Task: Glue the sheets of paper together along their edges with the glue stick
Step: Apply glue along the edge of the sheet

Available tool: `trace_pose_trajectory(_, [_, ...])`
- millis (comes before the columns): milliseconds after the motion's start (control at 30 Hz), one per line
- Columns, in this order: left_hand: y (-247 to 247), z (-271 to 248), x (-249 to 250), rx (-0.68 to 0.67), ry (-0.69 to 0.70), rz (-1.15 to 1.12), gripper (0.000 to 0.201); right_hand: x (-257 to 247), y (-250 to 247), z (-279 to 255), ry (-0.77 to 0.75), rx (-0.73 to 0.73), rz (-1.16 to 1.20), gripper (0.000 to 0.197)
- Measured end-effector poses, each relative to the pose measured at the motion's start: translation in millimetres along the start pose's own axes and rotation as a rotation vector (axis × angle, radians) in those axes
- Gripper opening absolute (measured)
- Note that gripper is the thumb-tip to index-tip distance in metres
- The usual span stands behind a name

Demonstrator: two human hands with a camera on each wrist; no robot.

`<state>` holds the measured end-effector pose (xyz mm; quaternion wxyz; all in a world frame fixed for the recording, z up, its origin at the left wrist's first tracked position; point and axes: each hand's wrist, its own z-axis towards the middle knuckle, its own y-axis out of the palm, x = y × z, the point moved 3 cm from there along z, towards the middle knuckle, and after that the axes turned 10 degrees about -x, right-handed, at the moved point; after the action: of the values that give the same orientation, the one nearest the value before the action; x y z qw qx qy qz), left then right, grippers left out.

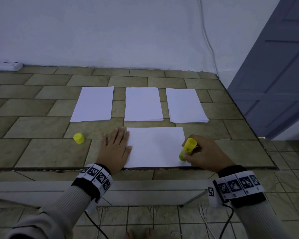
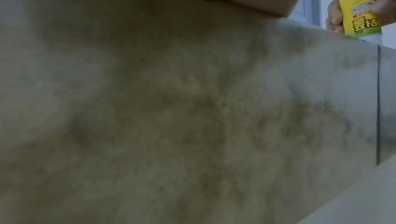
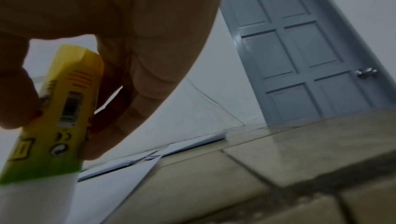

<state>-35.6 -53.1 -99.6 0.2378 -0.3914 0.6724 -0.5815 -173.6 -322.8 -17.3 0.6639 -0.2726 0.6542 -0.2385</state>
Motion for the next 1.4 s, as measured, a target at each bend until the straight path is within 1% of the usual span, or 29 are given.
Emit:
trace_pose_trajectory(33, [0,0,0,-0.001,0.004,-0.001,0.081,4,-3,-2,0.009,0.004,-0.020,0.015])
trace_pose_trajectory(133, [1,0,0,-0.006,0.005,-0.009,0.081,7,-8,-2,0.013,-0.002,-0.050,0.027])
trace_pose_trajectory(233, [3,1,0,0.003,0.002,-0.007,0.076,-4,-6,5,0.008,0.020,0.012,0.015])
trace_pose_trajectory(300, [3,2,0,0.010,0.002,-0.013,0.077,-21,4,16,-0.084,0.004,0.093,0.014])
trace_pose_trajectory(367, [3,2,-1,0.009,0.005,-0.016,0.079,-37,23,30,-0.180,-0.074,0.121,0.014])
trace_pose_trajectory(467, [2,3,-1,-0.008,0.005,0.004,0.092,-59,56,53,-0.192,-0.209,0.123,0.021])
trace_pose_trajectory(533, [2,2,-1,-0.006,0.009,0.000,0.102,-72,72,65,-0.211,-0.269,0.100,0.022])
trace_pose_trajectory(600, [2,2,-2,-0.010,0.016,-0.001,0.104,-78,81,75,-0.229,-0.324,0.043,0.022])
trace_pose_trajectory(633, [1,1,-1,-0.012,0.017,0.000,0.101,-80,85,80,-0.229,-0.349,0.008,0.023])
trace_pose_trajectory(733, [2,2,-3,-0.027,0.010,-0.003,0.082,-84,88,89,-0.227,-0.401,-0.065,0.023])
trace_pose_trajectory(800, [2,2,-3,-0.038,0.015,0.006,0.080,-88,87,95,-0.231,-0.421,-0.085,0.022])
trace_pose_trajectory(900, [2,1,-3,-0.008,0.048,0.008,0.078,-91,81,109,-0.241,-0.416,-0.106,0.017])
trace_pose_trajectory(967, [2,1,-3,-0.003,0.046,-0.009,0.078,-90,77,120,-0.229,-0.396,-0.133,0.020])
trace_pose_trajectory(1033, [0,1,-3,0.020,0.039,-0.035,0.076,-88,73,132,-0.200,-0.367,-0.173,0.016])
trace_pose_trajectory(1233, [-1,0,-2,-0.012,0.010,-0.013,0.077,-75,64,161,-0.094,-0.269,-0.227,0.027])
trace_pose_trajectory(1333, [-2,0,-1,-0.007,0.004,-0.026,0.080,-69,55,153,-0.043,-0.228,-0.166,0.025])
trace_pose_trajectory(1400, [-3,0,1,-0.011,-0.014,-0.037,0.088,-62,50,136,-0.032,-0.231,-0.086,0.019])
